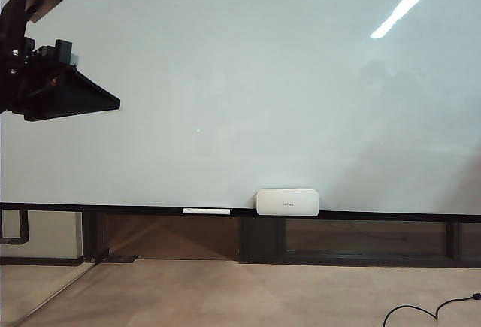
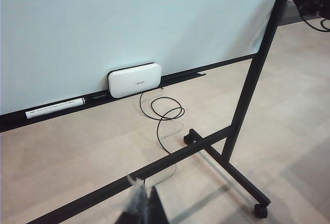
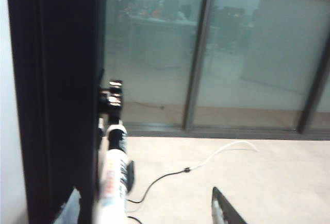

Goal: Reach to the right to find the marker pen, pick it up, and write the number 12 on the whiteboard.

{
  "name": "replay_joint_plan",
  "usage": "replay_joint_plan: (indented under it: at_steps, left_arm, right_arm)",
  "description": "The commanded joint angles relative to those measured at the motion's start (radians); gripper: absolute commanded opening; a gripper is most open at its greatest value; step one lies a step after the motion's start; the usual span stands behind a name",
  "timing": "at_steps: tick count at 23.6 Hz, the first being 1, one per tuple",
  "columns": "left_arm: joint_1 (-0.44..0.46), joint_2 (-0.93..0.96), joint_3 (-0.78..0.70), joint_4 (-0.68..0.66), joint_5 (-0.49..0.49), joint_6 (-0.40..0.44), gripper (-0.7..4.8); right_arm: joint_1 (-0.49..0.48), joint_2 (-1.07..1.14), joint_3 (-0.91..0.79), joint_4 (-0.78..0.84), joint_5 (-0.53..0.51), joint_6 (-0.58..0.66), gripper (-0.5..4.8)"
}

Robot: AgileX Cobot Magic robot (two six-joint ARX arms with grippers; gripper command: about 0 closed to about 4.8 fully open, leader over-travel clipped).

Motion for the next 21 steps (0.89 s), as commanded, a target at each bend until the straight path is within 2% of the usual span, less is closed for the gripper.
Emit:
replay_joint_plan:
  at_steps: [1, 21]
  left_arm:
    - [0.0, -0.002, 0.004, 0.012, -0.002, 0.002, -0.05]
    - [0.0, -0.002, 0.004, 0.005, -0.024, 0.012, -0.05]
  right_arm:
    - [-0.002, 0.015, 0.042, -0.043, -0.032, -0.002, 3.09]
    - [0.0, 0.055, 0.066, -0.011, -0.04, -0.006, 3.04]
